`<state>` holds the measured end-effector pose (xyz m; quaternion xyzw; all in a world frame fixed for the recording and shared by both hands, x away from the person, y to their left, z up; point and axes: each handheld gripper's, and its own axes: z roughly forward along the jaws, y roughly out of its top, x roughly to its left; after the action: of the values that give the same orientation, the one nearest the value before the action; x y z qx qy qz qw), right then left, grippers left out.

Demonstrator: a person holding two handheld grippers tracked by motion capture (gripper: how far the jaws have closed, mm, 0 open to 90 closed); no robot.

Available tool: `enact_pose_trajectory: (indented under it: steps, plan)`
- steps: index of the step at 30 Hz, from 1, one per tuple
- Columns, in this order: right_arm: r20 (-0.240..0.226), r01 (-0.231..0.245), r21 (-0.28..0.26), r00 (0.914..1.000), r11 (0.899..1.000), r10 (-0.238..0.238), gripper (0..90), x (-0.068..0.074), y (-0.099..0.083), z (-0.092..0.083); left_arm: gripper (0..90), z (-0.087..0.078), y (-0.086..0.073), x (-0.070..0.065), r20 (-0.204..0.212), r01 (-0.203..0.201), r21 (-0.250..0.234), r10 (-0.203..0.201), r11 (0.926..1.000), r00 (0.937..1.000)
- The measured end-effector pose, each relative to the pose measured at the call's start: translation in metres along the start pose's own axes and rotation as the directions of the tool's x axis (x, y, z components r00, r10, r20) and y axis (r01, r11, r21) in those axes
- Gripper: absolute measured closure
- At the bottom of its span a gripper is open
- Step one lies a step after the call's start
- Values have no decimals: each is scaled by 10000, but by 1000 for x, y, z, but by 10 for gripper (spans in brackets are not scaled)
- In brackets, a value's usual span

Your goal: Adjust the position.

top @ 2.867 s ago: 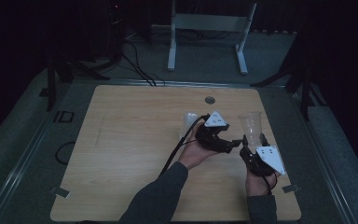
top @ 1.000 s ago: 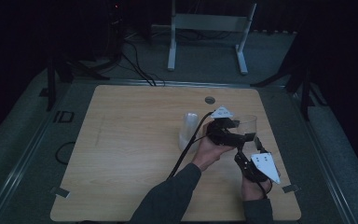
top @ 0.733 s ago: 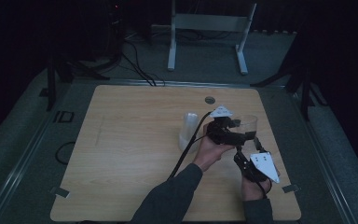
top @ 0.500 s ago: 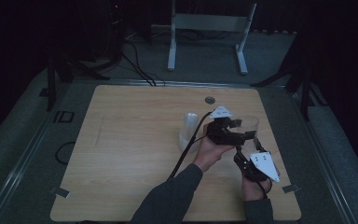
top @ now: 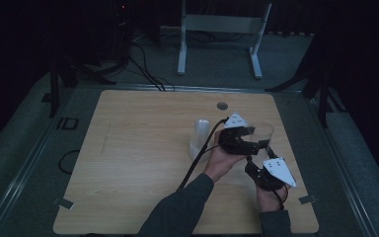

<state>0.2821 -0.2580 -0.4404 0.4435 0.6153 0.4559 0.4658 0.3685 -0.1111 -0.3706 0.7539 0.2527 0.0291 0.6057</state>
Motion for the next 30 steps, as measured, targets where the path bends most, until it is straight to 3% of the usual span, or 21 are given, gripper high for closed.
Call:
enact_pose_trajectory:
  steps: [9,13,23,30]
  plan:
    - [-510,-278,295,9983,9992,292,327,-3,0,2,305,2,-2,-8,-525,-953,336,970,9949,9939]
    - [-559,-381,332,9976,9987,399,384,-5,0,2,299,2,-2,-9,-541,-904,308,919,9954,9943]
    - [-549,-317,377,9979,9988,337,407,-4,-2,3,261,2,-2,-7,-389,-486,24,487,9988,9981]
    - [-672,-315,497,9971,9983,348,402,-5,-3,3,294,2,-3,-9,-629,-813,107,818,9966,9947]
